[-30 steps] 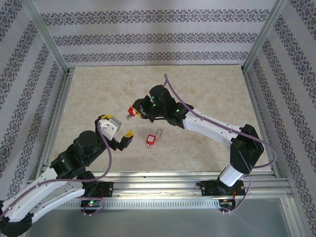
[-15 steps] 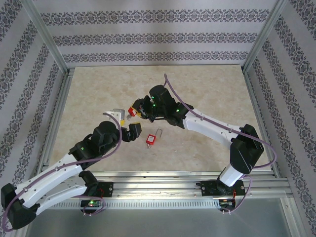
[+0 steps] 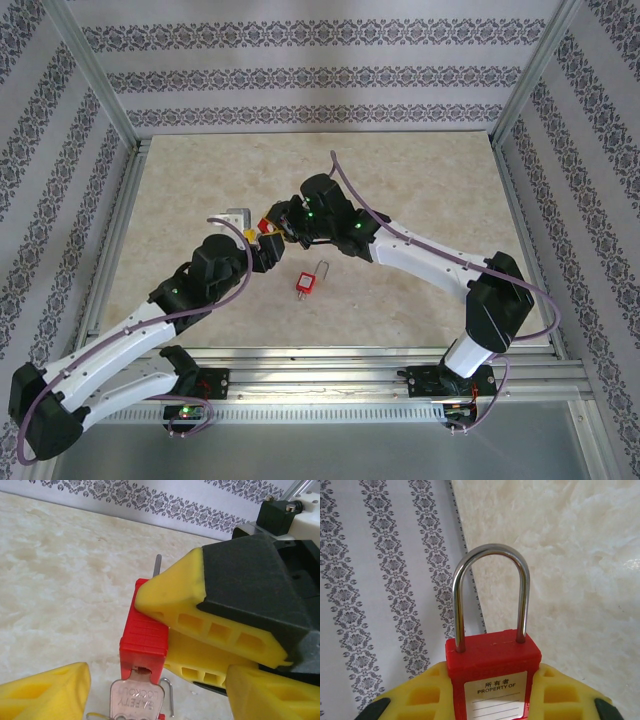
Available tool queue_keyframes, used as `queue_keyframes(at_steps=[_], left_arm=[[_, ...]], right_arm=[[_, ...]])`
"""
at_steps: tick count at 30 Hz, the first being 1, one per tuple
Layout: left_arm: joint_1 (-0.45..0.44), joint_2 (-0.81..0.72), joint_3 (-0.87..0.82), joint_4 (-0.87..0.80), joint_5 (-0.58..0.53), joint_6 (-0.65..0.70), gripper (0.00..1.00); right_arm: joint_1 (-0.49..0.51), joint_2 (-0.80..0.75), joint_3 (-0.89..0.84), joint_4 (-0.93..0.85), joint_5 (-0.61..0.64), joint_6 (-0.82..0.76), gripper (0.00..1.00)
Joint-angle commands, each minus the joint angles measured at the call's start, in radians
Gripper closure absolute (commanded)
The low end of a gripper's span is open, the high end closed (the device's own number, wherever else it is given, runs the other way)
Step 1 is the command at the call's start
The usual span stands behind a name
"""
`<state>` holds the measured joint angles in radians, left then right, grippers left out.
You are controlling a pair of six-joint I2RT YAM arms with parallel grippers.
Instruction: Unlock with the key
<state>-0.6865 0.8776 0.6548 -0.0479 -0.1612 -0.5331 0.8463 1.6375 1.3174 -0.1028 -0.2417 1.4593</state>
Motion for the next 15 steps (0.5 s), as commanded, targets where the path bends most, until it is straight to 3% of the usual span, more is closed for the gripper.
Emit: queue_keyframes(at_steps=[1, 12, 15], left_arm=[[0.025, 0.022, 0.031, 0.075, 0.011, 0.032, 0.34], [0.044, 0.036, -0.030, 0.138, 0.052, -0.008, 0.63], [0.053, 0.018, -0.050, 0.138, 0.055, -0.016, 0.77]], right_arm=[[0.016, 0.001, 0.019, 0.046, -0.013, -0.008, 1.00], [0.019, -0.001, 0.008, 0.083, -0.024, 0.022, 1.00], [0.019, -0.004, 0.016, 0.081, -0.028, 0.020, 1.00]])
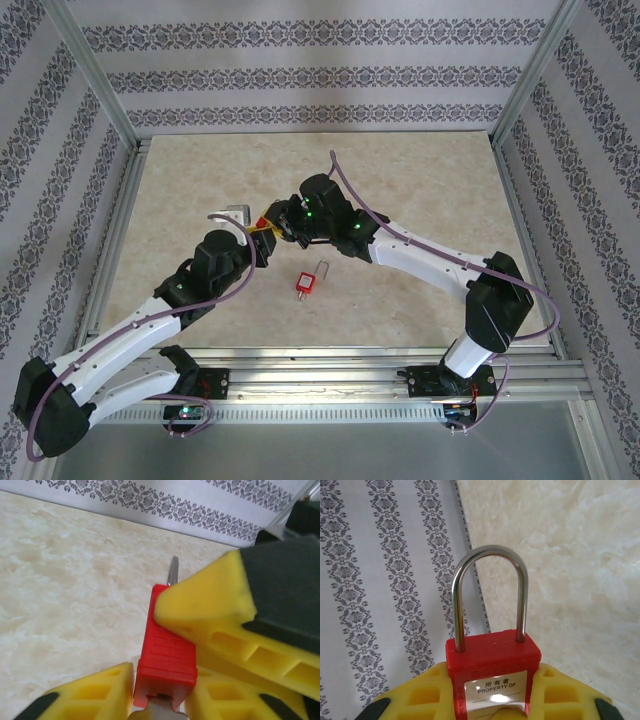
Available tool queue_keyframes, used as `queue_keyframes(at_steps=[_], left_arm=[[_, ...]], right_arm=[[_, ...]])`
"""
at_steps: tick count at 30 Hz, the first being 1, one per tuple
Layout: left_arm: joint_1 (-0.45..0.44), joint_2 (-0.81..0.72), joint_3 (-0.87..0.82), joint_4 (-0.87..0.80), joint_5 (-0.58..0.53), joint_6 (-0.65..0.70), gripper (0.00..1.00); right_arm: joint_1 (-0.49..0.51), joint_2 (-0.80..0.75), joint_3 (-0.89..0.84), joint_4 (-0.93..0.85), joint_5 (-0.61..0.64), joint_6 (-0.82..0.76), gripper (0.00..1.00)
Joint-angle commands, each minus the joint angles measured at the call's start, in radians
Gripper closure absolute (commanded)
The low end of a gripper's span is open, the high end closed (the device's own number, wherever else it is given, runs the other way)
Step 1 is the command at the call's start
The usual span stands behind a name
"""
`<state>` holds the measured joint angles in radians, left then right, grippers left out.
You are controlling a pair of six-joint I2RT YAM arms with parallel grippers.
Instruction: Unlock with the key
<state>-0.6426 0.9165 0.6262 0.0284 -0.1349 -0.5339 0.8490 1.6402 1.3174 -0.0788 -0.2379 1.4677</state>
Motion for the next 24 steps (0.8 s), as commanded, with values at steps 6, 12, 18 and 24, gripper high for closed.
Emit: queue_keyframes(at_steps=[6, 12, 18, 24], left_arm=[[0.036, -0.053, -0.045, 0.052, 0.039, -0.028, 0.93], [0.051, -0.064, -0.048, 0.054, 0.059, -0.021, 0.96], [0.061, -0.087, -0.063, 0.082, 0.098, -0.015, 0.98], [0.079, -0.128, -0.070, 0.055, 0.125, -0.011, 1.00]], right_arm=[[0.016, -0.014, 0.007, 0.066, -0.034, 0.016, 1.00], [0.016, -0.016, 0.005, 0.075, -0.037, 0.014, 1.00], [0.015, -0.023, -0.010, 0.086, -0.038, 0.008, 0.96], [0.000, -0.036, -0.020, 0.072, -0.033, -0.018, 0.64]])
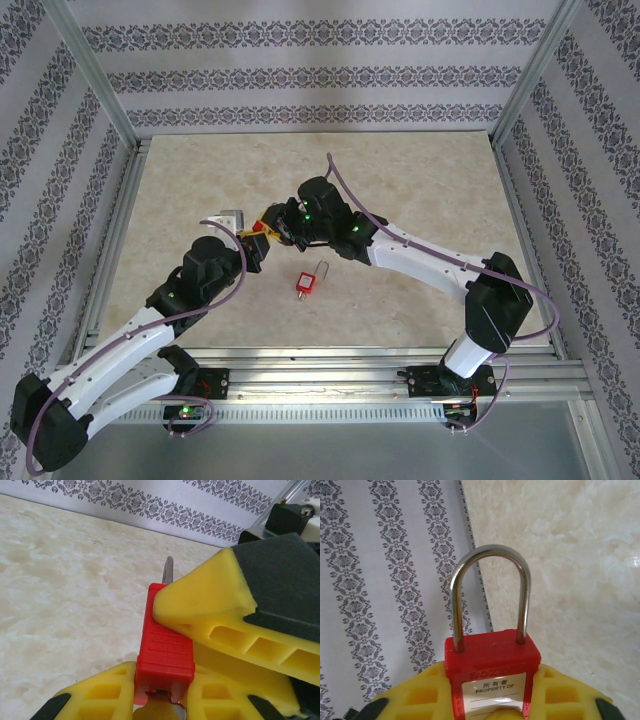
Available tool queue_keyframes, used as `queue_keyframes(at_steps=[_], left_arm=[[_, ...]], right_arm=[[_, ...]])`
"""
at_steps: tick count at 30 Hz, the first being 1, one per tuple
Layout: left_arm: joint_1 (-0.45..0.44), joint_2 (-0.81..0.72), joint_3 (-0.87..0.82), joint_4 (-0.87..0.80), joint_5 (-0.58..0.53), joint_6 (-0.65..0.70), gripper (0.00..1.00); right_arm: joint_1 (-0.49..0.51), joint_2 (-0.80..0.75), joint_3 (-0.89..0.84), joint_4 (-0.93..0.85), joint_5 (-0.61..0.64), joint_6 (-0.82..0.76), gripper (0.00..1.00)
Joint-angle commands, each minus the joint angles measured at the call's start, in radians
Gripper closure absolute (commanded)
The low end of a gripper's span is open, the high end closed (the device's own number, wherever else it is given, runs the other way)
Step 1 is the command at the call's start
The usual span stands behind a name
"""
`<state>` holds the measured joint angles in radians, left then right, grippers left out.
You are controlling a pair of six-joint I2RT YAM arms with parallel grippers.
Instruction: Unlock with the key
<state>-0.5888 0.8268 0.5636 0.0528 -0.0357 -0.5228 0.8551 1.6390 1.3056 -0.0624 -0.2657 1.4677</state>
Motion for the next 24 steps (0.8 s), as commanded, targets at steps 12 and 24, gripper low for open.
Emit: queue_keyframes(at_steps=[12, 24], left_arm=[[0.046, -0.082, -0.010, -0.042, 0.060, -0.019, 1.00], [0.069, -0.107, 0.030, -0.124, 0.129, -0.022, 1.00]], right_arm=[[-0.034, -0.061, -0.032, 0.036, 0.019, -0.122, 0.27], [-0.116, -0.099, -0.182, 0.194, -0.085, -0.405, 0.44]])
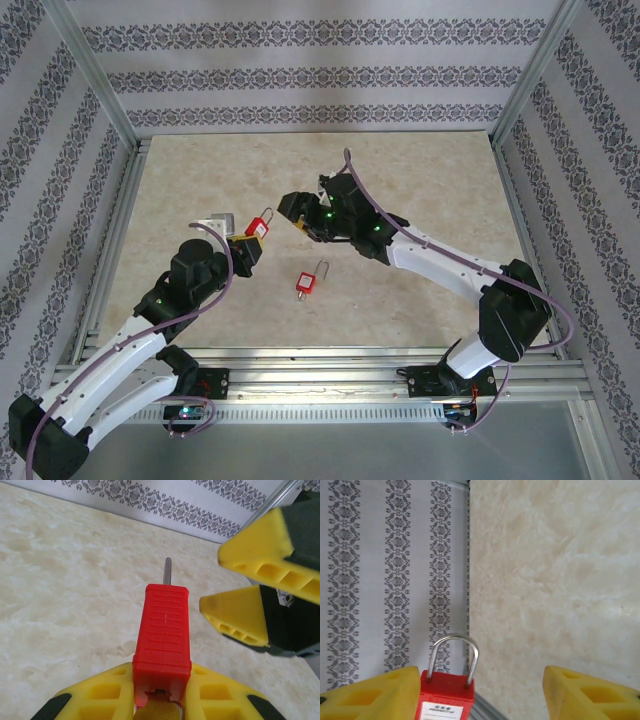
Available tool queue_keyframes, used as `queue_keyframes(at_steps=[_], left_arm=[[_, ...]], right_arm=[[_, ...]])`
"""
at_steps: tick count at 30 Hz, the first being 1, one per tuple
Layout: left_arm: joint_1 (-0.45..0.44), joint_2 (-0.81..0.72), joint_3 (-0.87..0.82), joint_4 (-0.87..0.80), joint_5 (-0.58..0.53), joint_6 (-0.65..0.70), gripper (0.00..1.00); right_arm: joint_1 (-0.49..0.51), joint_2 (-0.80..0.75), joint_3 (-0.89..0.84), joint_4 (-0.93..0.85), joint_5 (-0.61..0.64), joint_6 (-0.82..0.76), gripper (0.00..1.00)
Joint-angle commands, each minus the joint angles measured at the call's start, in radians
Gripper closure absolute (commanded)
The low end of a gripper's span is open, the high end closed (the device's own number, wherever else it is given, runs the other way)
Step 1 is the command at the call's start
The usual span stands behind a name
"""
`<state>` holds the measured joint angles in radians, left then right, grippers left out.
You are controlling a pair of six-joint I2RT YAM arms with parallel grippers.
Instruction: Unlock with the key
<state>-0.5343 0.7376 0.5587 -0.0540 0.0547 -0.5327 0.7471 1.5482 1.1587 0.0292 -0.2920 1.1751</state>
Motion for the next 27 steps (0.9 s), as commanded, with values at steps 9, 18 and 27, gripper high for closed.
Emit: queue_keyframes(at_steps=[9, 18, 27], left_arm=[[0.022, -0.030, 0.051, -0.045, 0.059, -0.004, 1.00], [0.028, -0.024, 0.063, -0.032, 0.086, 0.001, 1.00], [0.030, -0.021, 0.053, -0.005, 0.139, -0.004, 1.00]], right_arm=[[-0.018, 0.035, -0.073, 0.268, -0.156, -0.150, 0.58], [-0.017, 0.041, -0.144, 0.327, -0.164, -0.182, 0.64], [-0.020, 0.035, -0.183, 0.448, -0.201, -0.207, 0.63]])
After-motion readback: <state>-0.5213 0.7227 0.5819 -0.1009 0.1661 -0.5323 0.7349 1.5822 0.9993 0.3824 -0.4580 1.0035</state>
